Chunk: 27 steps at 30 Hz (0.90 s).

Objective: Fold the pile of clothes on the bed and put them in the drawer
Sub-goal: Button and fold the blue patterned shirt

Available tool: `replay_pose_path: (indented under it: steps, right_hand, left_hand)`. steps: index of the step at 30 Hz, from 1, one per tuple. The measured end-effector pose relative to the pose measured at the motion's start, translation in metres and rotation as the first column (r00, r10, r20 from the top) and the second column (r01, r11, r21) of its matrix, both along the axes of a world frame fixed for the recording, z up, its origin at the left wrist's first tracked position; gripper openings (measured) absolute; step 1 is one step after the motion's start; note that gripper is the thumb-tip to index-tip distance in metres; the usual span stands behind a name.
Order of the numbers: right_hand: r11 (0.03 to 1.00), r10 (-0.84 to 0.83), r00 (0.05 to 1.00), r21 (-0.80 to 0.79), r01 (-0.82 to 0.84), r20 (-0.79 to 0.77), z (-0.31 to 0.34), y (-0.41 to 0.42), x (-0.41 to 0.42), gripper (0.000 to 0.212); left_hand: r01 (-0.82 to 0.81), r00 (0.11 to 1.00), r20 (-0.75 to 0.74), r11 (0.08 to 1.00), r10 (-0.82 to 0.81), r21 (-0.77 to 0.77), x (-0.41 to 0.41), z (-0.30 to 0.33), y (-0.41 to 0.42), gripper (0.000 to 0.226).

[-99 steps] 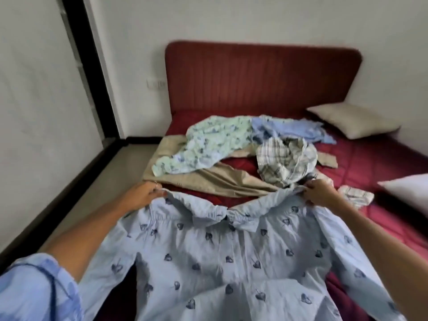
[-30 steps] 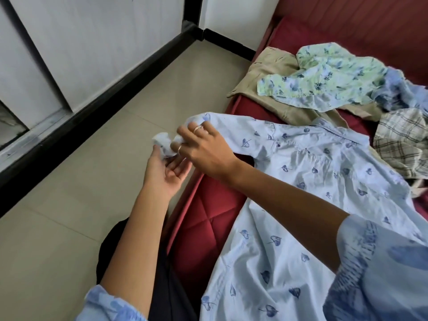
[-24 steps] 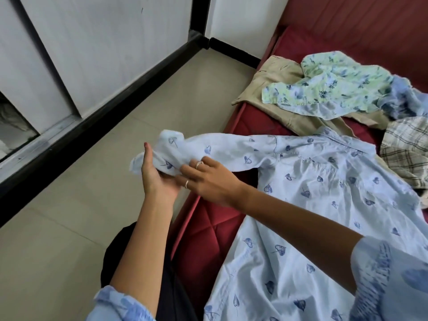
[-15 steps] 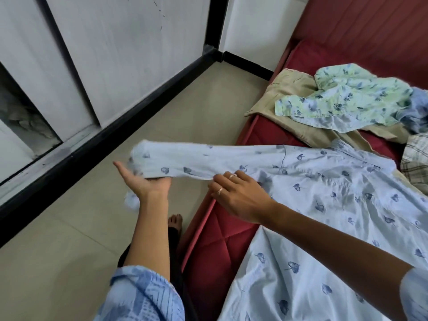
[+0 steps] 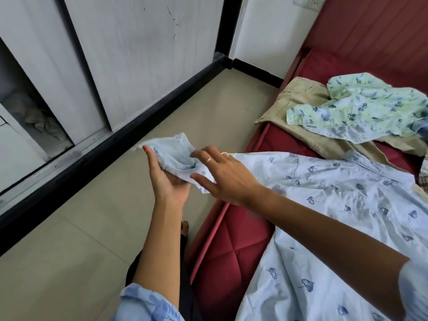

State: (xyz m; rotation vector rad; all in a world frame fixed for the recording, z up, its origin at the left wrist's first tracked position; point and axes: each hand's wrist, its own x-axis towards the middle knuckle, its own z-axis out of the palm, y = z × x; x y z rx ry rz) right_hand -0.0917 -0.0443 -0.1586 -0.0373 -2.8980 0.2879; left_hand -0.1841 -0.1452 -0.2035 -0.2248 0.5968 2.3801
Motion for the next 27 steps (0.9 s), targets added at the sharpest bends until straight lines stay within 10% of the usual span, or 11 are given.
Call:
replay_pose_path:
  steps: [8, 13, 18, 20, 23, 27]
  right_hand:
    - [0.972, -0.228, 0.961, -0.022, 0.234, 0.155, 0.006, -0.026, -0.035, 0.048]
    - [0.892, -0.105, 0.980, -0.420, 0.167, 0.168, 0.036, -0.013, -0.048, 0.016]
    - [0.543, 0.091, 0.899, -0.778, 0.315, 0.427, 0.065, 0.003, -0.054, 0.020]
    - [0.629, 0.014, 0.884, -0.691, 0.356, 0.468, 0.063, 0.010, -0.058, 0.032]
    - [0.897, -0.237, 0.897, -0.269, 0.349, 0.374, 0.055, 0.014, -0.061, 0.035]
    - [0.827, -0.285, 0.920, -0.415, 0.379, 0.270, 0.065, 0.001, -0.061, 0.031]
  left_hand:
    - [0.074, 0.983, -0.165, 0.994, -0.086, -0.078, 0.003, 0.011, 0.002, 0.086]
    - [0.041, 0.974, -0.223, 0.998, -0.032, 0.038, 0.001, 0.007, 0.003, 0.078]
    - [0.058, 0.982, -0.186, 0.993, -0.037, 0.107, -0.001, 0.009, 0.000, 0.073]
    - [0.037, 0.988, -0.156, 0.990, -0.015, 0.139, -0.005, 0.010, -0.003, 0.068]
    - [-0.136, 0.982, -0.162, 0.967, 0.102, -0.215, -0.017, 0.014, -0.009, 0.061]
    - [-0.432, 0.901, -0.332, 0.648, 0.279, -0.627, -0.024, 0.025, -0.026, 0.029]
